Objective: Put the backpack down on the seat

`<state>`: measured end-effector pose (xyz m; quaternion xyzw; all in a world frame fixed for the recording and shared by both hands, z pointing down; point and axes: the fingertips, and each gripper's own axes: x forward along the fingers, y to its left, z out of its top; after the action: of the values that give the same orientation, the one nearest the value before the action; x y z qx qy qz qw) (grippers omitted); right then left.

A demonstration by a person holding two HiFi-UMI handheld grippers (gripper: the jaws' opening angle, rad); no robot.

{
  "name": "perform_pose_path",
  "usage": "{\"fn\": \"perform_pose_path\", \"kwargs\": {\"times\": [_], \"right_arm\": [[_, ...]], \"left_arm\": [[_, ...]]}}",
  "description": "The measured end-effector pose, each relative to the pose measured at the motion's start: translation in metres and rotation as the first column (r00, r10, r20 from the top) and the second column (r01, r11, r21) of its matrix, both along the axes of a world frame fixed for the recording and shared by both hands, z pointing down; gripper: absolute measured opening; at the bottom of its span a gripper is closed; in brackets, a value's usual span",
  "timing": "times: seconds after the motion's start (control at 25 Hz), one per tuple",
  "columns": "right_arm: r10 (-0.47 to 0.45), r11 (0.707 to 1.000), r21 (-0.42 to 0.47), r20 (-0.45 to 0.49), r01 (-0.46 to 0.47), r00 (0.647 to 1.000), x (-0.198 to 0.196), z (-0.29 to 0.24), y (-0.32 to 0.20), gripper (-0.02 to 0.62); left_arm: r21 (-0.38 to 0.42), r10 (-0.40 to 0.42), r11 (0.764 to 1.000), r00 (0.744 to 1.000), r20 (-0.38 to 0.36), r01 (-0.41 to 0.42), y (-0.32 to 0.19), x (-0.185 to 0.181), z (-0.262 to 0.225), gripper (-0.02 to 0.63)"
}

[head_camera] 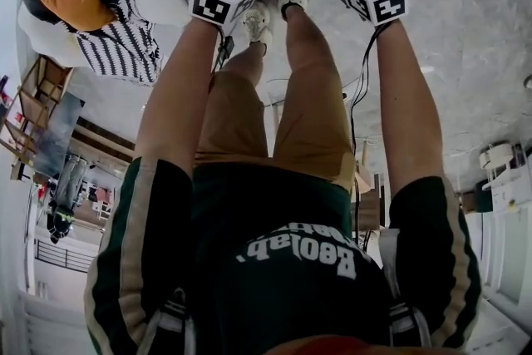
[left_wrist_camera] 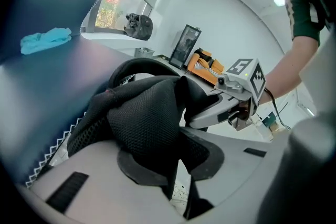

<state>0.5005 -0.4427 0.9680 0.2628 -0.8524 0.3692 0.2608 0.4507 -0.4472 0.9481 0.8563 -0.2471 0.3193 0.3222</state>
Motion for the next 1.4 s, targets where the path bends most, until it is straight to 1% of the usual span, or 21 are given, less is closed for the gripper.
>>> {"fn": "perform_pose_path", "kwargs": {"times": [0.16,0.32,0.4,0.48,0.56,0.72,1.0,1.16,1.4], "right_arm": [[0.009,1.0,0.02,0.007,-0.009,1.0,-0.002,-0.037,0.011,0.074],[0.024,0.999,0.024,0.014,-0.024,1.0,-0.02,-0.07,0.028,0.072],[0.035,0.999,0.023,0.033,-0.036,0.999,-0.028,-0.09,0.036,0.072],[0.053,0.998,0.021,0.056,-0.054,0.997,-0.031,-0.113,0.046,0.072],[0.072,0.997,0.033,0.068,-0.074,0.995,-0.031,-0.139,0.052,0.072],[0.114,0.991,0.063,0.078,-0.119,0.99,-0.027,-0.199,0.058,0.072],[0.106,0.985,0.131,0.07,-0.114,0.992,-0.034,-0.3,0.067,0.072],[0.124,0.976,0.173,0.066,-0.134,0.99,-0.038,-0.369,0.076,0.072],[0.126,0.96,0.241,0.08,-0.142,0.989,-0.05,-0.472,0.089,0.072]], "left_arm": [[-0.013,0.018,1.0,1.0,0.017,-0.018,0.01,0.001,-0.026,0.086],[-0.028,0.029,0.999,0.999,0.014,-0.028,0.029,-0.012,-0.047,0.084],[-0.044,0.027,0.999,1.0,-0.01,-0.028,0.04,-0.017,-0.063,0.084],[-0.065,0.018,0.998,0.998,-0.056,-0.022,0.052,-0.018,-0.086,0.083],[-0.063,0.015,0.998,0.996,-0.089,-0.02,0.059,-0.016,-0.111,0.083],[-0.036,0.026,0.999,0.993,-0.114,-0.03,0.07,-0.011,-0.17,0.083],[0.043,0.054,0.998,0.989,-0.141,-0.048,0.077,-0.02,-0.267,0.083],[0.083,0.065,0.995,0.985,-0.158,-0.052,0.084,-0.021,-0.339,0.083],[0.169,0.047,0.985,0.984,-0.172,-0.017,0.091,-0.03,-0.444,0.083]]}}
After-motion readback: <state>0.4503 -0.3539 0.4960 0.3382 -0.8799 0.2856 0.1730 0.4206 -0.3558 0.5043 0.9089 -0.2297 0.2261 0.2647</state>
